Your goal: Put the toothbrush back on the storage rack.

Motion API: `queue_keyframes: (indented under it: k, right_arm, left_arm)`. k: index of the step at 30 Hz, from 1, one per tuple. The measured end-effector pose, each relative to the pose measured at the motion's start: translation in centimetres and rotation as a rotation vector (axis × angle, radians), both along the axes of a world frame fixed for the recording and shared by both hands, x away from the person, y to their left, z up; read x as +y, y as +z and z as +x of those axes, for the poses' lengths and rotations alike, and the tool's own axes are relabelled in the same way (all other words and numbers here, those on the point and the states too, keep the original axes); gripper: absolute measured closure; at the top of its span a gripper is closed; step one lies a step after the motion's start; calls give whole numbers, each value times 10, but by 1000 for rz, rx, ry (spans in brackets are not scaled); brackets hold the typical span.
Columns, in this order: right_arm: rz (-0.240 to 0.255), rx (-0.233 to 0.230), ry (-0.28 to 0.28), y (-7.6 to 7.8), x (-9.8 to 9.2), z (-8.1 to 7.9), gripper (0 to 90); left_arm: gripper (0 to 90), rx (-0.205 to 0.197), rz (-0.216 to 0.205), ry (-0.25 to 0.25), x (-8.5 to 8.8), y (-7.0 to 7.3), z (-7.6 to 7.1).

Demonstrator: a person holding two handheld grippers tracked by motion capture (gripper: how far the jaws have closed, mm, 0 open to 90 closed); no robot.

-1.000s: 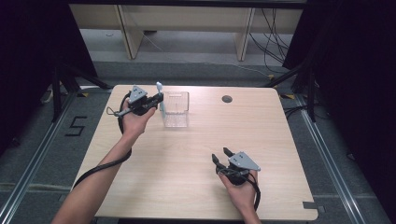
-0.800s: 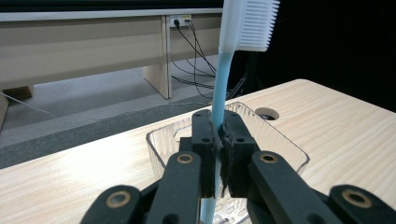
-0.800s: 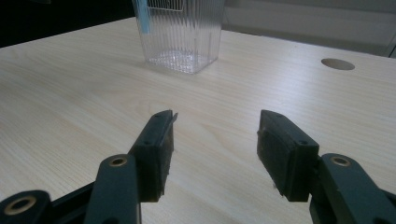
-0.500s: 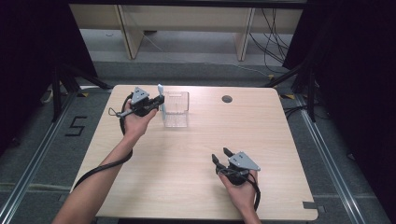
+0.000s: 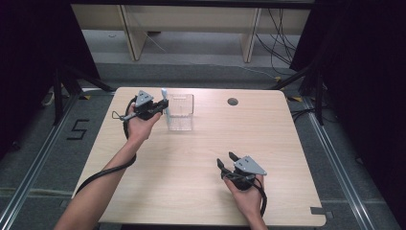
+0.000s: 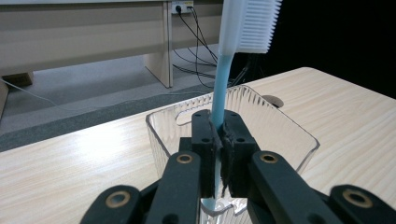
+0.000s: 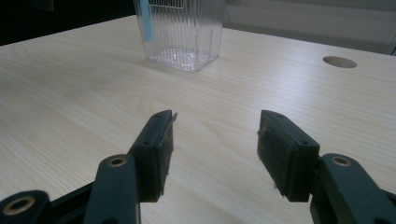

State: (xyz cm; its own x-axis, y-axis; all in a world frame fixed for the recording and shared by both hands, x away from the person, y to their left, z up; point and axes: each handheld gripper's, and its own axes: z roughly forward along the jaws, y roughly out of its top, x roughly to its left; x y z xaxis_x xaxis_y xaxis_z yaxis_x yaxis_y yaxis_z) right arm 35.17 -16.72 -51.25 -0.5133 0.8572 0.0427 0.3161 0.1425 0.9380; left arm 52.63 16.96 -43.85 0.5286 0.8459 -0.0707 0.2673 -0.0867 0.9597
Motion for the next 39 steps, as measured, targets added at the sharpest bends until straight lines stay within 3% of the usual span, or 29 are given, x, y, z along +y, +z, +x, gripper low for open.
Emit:
queue_keyframes:
  k: [2,6,9,13,19,21,23,24,32,35,38,39]
  right_arm:
    - [-17,-10,4,0,-1,1,463]
    - [-6,-17,15,-1,-1,2,463]
    - [-21,5,15,0,-2,1,462]
    - [-42,-29,18,-1,-2,3,461]
    - [-44,-30,16,-1,-2,3,460]
    - [-27,-9,16,-2,-1,2,460]
    - [-48,-31,19,-2,-2,3,459]
    - [-28,-5,17,-2,0,2,459]
    - [-22,8,16,-2,0,2,458]
    - [-23,-8,24,-4,1,3,457]
    - [-42,-7,22,-3,0,3,456]
    - [-28,3,24,-3,1,3,456]
  left_arm:
    - [846,4,4,0,0,-1,0]
    - [845,13,5,2,1,-3,0]
    - [843,21,3,7,3,-6,-1]
    - [842,27,3,6,4,-7,-1]
    - [841,33,2,8,4,-10,-2]
    - [841,33,4,8,5,-10,-3]
    - [840,33,1,10,5,-11,-3]
    - [840,35,1,11,5,-12,-4]
    - [826,38,-1,17,6,-12,-5]
    - [803,37,-2,25,8,-12,-7]
    - [742,39,-3,32,9,-12,-8]
    - [713,39,-3,32,9,-12,-8]
